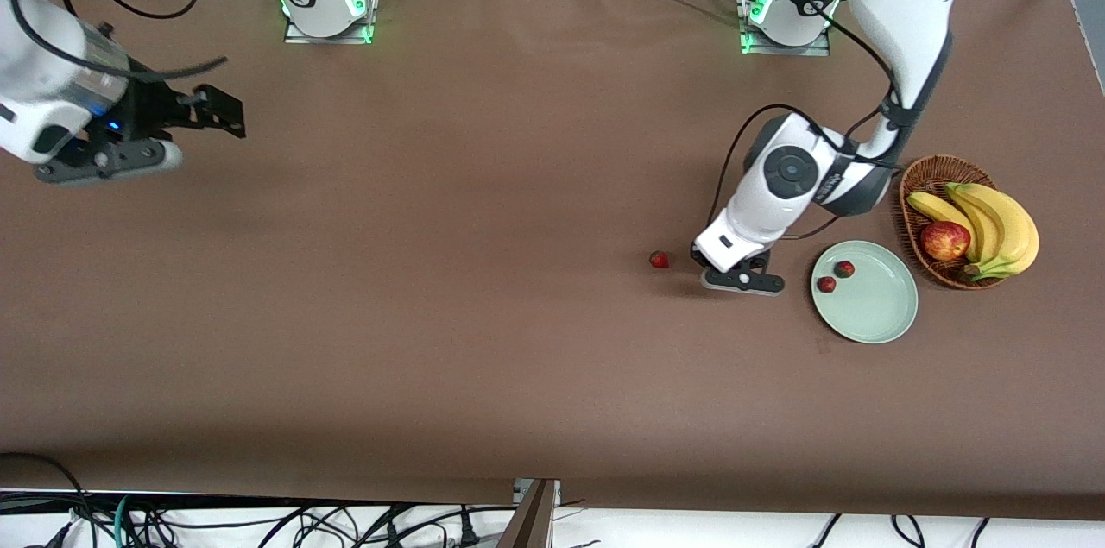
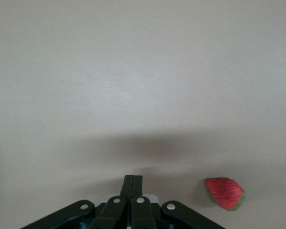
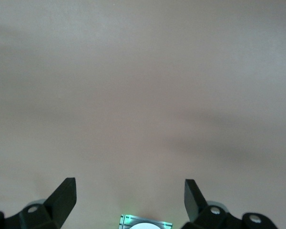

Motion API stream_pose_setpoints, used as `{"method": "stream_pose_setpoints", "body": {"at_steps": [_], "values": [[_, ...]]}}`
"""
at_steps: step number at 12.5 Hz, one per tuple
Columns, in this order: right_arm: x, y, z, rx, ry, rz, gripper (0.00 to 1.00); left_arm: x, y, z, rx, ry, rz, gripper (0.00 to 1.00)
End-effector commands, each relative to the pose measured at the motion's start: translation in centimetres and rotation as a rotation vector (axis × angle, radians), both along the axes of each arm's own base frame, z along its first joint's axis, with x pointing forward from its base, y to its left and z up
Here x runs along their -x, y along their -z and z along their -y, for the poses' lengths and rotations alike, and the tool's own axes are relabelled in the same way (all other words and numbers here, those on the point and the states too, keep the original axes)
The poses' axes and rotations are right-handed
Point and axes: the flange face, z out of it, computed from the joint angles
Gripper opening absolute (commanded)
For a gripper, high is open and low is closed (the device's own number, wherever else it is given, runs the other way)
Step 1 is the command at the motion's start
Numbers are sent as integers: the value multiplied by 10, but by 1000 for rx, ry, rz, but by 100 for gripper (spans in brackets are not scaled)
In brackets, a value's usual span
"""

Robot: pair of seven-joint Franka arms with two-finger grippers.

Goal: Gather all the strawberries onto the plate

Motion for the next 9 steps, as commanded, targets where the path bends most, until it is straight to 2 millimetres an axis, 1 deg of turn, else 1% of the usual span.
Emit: {"method": "stream_pose_setpoints", "body": {"at_steps": [1,2,3,4,5,6,8,9], "values": [[29,-14,9,37,6,30,100,11,-3,29,32,-40,-27,46],[28,-13,12,53,4,32,100,14,0,37,37,-79,-32,59],[28,-14,15,58,7,36,100,17,6,47,44,-104,-39,66],[28,-16,15,58,9,40,100,16,8,62,54,-107,-37,79],[28,-17,15,56,10,43,100,16,9,75,61,-113,-35,86],[27,-19,16,51,15,50,100,15,13,82,65,-125,-36,94],[20,-22,15,52,18,70,100,20,25,94,70,-110,-44,93],[17,-20,15,52,18,69,100,21,30,96,75,-107,-44,92]]}}
